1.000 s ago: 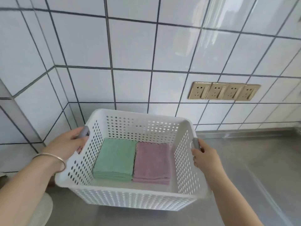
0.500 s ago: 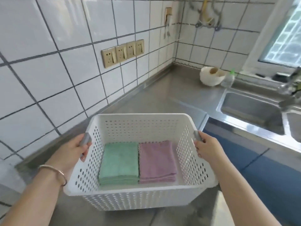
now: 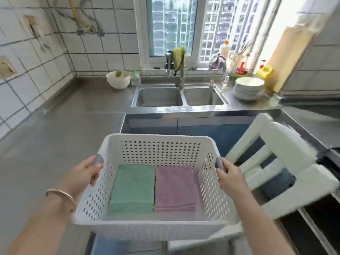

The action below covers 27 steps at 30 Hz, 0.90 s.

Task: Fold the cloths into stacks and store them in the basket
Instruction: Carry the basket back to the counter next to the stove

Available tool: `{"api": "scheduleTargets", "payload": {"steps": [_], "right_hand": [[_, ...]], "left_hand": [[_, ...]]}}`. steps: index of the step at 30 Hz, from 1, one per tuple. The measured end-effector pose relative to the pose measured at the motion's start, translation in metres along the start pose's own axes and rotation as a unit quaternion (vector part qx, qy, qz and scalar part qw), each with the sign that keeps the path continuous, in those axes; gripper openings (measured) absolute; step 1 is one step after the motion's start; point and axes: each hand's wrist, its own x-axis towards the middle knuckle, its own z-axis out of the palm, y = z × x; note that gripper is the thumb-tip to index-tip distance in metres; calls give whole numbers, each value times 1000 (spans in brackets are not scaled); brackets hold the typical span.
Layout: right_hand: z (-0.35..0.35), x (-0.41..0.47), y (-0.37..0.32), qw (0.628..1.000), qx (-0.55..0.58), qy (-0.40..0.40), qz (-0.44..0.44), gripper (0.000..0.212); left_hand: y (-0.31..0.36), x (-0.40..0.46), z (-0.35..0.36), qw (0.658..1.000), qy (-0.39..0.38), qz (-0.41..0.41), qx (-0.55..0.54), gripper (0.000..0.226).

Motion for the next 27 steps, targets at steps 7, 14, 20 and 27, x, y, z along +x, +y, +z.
{"api": "scheduleTargets", "payload": {"steps": [7, 14, 20, 27], "right_hand": [[-128, -83, 94, 993, 51, 65, 85, 38], [-254, -182, 190, 966, 14, 179, 187, 28], [-340, -246, 244, 919, -4, 283, 273, 42], [-420, -273, 281, 869, 29, 373, 323, 39]], "left_hand": [[18, -42, 112, 991, -125, -3, 40, 25], [66, -125, 266, 946, -325, 5, 9, 26], [119, -184, 392, 908, -418, 28, 17, 38], [197, -232, 518, 844, -524, 109, 29, 12]]}}
